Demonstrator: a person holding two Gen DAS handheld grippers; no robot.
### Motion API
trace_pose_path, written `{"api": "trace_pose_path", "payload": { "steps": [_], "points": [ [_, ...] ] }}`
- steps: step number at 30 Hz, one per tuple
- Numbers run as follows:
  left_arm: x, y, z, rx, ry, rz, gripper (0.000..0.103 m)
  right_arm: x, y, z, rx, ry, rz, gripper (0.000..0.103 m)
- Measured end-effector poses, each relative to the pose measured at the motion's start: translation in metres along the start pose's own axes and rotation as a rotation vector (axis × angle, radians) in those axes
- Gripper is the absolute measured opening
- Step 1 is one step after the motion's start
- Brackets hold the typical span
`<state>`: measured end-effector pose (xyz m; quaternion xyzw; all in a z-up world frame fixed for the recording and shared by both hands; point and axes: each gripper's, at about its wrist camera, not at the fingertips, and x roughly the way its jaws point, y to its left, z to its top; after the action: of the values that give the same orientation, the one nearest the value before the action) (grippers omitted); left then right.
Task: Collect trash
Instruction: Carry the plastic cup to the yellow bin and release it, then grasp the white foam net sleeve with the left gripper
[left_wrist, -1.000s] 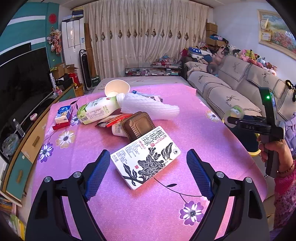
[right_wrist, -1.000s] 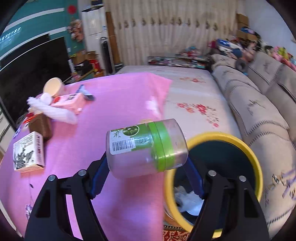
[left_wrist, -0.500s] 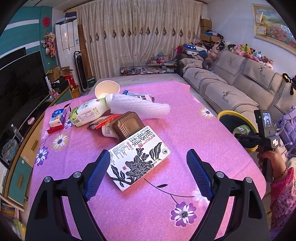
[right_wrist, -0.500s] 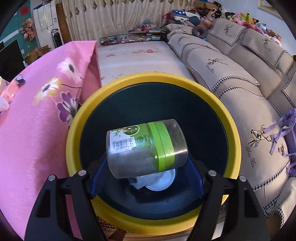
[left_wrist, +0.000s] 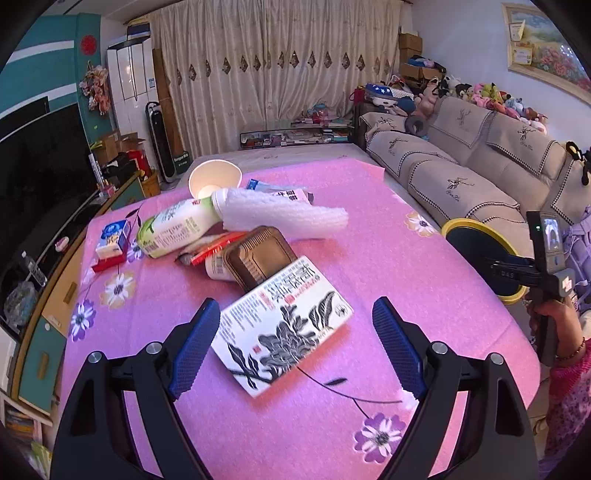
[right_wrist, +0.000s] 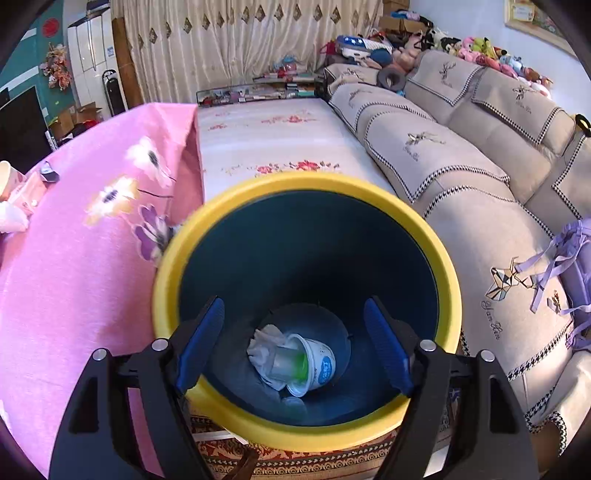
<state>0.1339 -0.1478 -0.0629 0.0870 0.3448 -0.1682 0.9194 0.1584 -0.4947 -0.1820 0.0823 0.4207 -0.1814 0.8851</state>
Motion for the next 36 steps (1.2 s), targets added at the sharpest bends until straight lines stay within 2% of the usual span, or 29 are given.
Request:
{"api": "trace_pose_path", "payload": {
  "steps": [6, 11, 16, 22, 26, 30, 32, 33, 36],
  "points": [
    [0.029, 0.018, 0.035, 0.035, -0.001, -0.017, 0.083, -0.012, 0.007, 0.005, -0.009, -0.028, 0.020, 0.074],
    [0.068, 0.039, 0.062, 0.024, 0.036, -0.078, 0.081, -0.015, 0.008, 0.008, -0.003, -0.035, 0.018, 0.076],
    [0.104, 0.045, 0.071, 0.049, 0.058, -0.028, 0.080, -0.013, 0.009, 0.010, -0.004, -0.031, 0.018, 0.076],
    [0.125, 0.054, 0.084, 0.049, 0.051, -0.024, 0.071, -0.008, 0.014, 0.011, -0.009, -0.019, 0.027, 0.076],
    [0.131, 0.049, 0.086, 0.074, 0.064, -0.041, 0.060, -0.003, 0.016, 0.011, -0.011, -0.010, 0.038, 0.076],
    [0.133, 0.043, 0.086, 0.084, 0.074, -0.065, 0.036, -0.001, 0.017, 0.011, -0.009, -0.007, 0.049, 0.076],
    [0.133, 0.039, 0.086, 0.102, 0.070, -0.072, 0.028, -0.001, 0.018, 0.011, -0.008, -0.006, 0.052, 0.076],
    [0.133, 0.037, 0.086, 0.119, 0.063, -0.070, 0.018, -0.001, 0.017, 0.011, -0.007, -0.007, 0.055, 0.076],
    [0.128, 0.029, 0.087, 0.155, 0.046, -0.079, 0.010, -0.004, 0.014, 0.010, -0.001, -0.012, 0.060, 0.076]
  ]
}}
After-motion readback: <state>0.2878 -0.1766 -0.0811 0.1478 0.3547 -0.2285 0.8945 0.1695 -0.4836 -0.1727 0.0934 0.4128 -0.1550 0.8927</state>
